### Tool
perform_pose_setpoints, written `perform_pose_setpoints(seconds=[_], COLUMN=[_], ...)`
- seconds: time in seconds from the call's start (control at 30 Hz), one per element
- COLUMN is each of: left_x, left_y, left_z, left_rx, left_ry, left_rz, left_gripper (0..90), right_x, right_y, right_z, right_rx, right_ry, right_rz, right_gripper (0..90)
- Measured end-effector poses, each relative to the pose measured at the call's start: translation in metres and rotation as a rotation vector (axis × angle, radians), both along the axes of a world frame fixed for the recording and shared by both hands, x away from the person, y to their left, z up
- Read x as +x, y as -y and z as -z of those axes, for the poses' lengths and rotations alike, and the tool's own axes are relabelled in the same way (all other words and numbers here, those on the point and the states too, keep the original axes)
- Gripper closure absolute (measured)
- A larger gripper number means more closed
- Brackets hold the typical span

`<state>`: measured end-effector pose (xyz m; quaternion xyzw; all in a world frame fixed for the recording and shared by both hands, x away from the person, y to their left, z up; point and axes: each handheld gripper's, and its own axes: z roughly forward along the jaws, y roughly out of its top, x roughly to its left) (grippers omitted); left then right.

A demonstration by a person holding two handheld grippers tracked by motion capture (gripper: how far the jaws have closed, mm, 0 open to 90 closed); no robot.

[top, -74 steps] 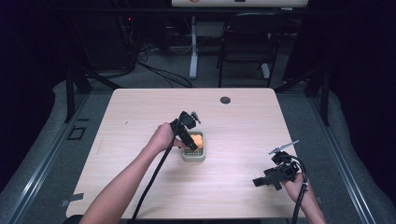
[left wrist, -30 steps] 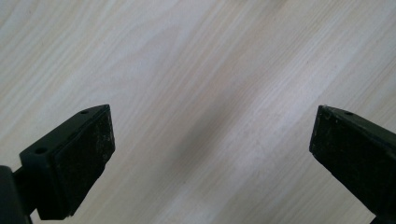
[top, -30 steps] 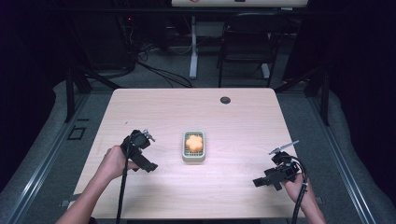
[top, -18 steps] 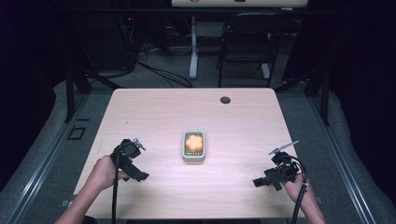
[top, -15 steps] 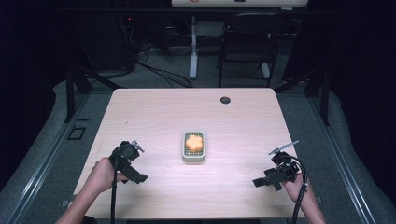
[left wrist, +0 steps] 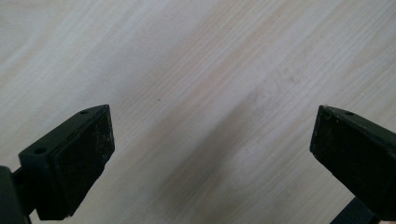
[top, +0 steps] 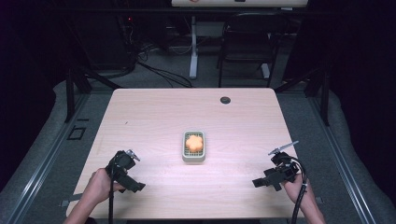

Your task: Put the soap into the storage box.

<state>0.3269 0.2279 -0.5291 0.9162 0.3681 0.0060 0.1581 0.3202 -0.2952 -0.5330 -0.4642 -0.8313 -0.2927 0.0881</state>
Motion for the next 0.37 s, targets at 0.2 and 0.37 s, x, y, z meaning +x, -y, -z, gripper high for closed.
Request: perform_pose_setpoints(seconds=[0.2,0.37], left_x=[0.0020,0.0034], left_y=[0.0015,0.0037], left_z=[0.0004,0.0008], left_rx=[-0.006,-0.008], left_ry=[0.004,0.004], left_rz=[0.009,0.015], left_gripper=[0.2,0.2], right_x=[0.0007,0.0017], right_y=[-0.0011,-0.0005], right_z=[0.0022,0.0015], right_rx=[-0.002,-0.007], right_ry=[-0.003,-0.009], right_rz=[0.015,-0.007], right_gripper=[14.9,14.9])
